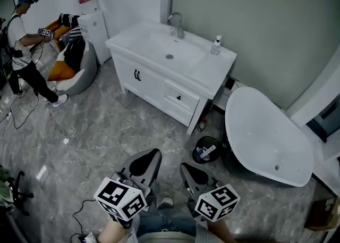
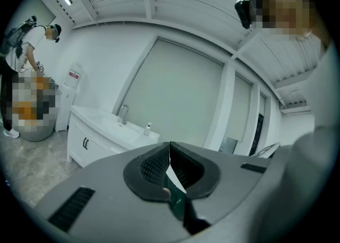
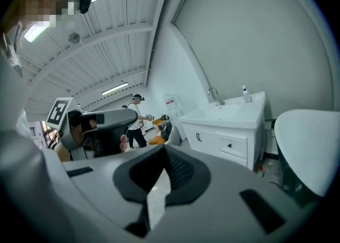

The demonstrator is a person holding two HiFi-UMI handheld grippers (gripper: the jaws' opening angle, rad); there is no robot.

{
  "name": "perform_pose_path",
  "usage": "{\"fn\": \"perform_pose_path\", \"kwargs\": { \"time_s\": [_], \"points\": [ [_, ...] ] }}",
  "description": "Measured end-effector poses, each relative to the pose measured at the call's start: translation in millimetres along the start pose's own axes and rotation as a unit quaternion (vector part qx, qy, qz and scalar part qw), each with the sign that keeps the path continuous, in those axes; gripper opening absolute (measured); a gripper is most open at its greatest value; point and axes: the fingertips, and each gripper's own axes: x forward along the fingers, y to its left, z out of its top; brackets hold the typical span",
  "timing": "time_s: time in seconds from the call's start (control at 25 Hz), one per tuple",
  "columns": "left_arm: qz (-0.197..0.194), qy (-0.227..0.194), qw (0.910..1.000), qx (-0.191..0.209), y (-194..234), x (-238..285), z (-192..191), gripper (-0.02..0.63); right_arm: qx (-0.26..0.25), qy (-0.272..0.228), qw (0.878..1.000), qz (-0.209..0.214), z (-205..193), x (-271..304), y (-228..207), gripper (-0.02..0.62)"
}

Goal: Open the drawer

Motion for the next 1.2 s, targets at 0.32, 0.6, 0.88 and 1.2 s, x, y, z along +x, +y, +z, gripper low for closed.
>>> {"fn": "perform_pose_path", "kwargs": {
  "time_s": [0.32, 0.6, 0.88, 1.2],
  "points": [
    [-0.011, -0.001, 0.9999, -0.002, 47.4, 26.6, 22.1, 0.018, 0.006, 0.009, 1.0, -0.012, 11.9, 56.2, -13.9, 0.006],
    [-0.031, 0.02, 0.9993, 0.005, 109.2, 76.7, 50.1, 0.018, 0.011, 0.017, 0.999, -0.034, 36.7, 129.2, -38.4, 0.006],
    [-0.058, 0.037, 0.9976, 0.011, 167.3, 118.2, 74.4, 0.018, 0.024, 0.01, 0.998, -0.065, 61.3, 196.8, -60.1, 0.006],
    [-0.081, 0.055, 0.9952, 0.007, 223.3, 142.0, 85.9, 0.018, 0.039, 0.001, 0.994, -0.107, 72.1, 248.2, -76.0, 0.006]
  ]
}}
